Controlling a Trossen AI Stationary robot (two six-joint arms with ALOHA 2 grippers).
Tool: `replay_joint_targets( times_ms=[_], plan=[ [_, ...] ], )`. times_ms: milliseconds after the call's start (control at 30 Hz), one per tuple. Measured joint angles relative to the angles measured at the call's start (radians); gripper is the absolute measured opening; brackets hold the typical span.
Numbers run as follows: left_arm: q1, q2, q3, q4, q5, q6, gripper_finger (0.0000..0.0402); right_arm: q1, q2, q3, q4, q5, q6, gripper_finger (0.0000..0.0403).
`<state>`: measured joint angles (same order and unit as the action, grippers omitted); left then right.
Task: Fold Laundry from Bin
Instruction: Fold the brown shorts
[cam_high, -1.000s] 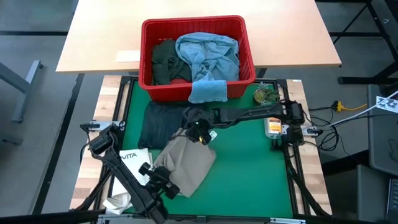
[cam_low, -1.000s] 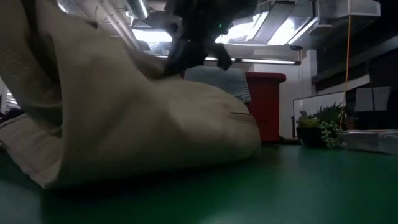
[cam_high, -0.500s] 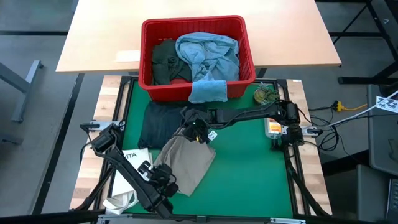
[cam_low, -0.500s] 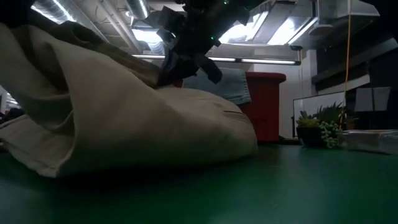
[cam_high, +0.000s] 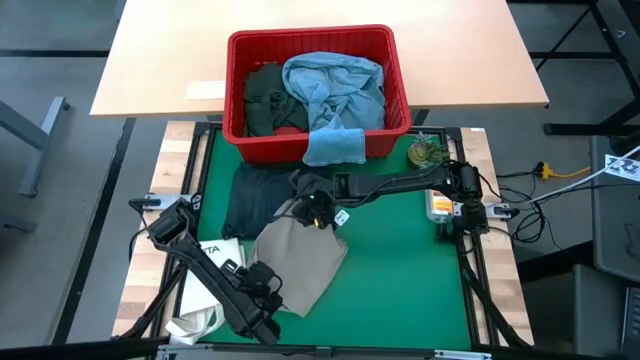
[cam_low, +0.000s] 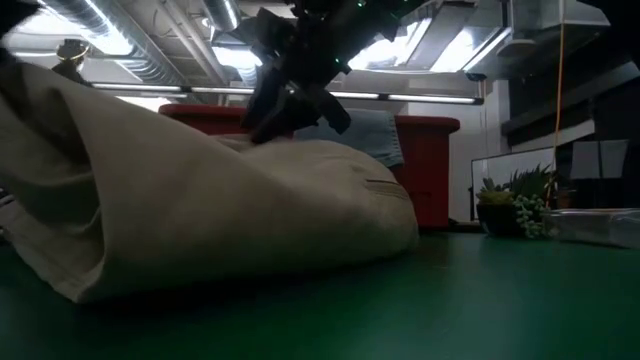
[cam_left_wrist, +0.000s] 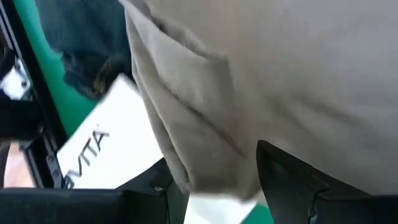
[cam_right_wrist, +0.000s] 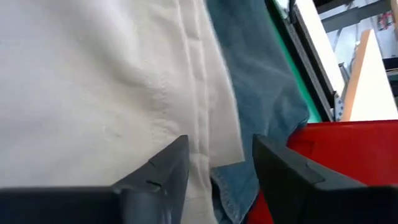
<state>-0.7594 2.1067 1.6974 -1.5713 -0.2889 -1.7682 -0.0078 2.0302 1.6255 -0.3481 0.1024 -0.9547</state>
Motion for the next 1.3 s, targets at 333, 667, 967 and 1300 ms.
replay_joint_targets(
  times_ms=[333,667,967,1300],
  plan=[
    [-0.071,-0.056,0.0,0.001,0.027,-0.209,0.0169,0.0,0.002,0.249,-0.271,-0.006,-0.048,0.0182],
    [-0.154,-0.142,0.0,0.008,-0.397,-0.291,0.0169,0.009,0.0,0.443,-0.706,-0.191,-0.003,0.0182],
    [-0.097,-0.139,-0.006,0.068,-0.457,-0.234,0.0166,0.138,0.001,0.289,-0.709,-0.17,0.098,0.0182],
    [0.0,-0.137,-0.196,0.4,-0.313,0.102,0.0122,0.226,0.001,0.061,-0.512,-0.024,0.194,0.0182]
  ],
)
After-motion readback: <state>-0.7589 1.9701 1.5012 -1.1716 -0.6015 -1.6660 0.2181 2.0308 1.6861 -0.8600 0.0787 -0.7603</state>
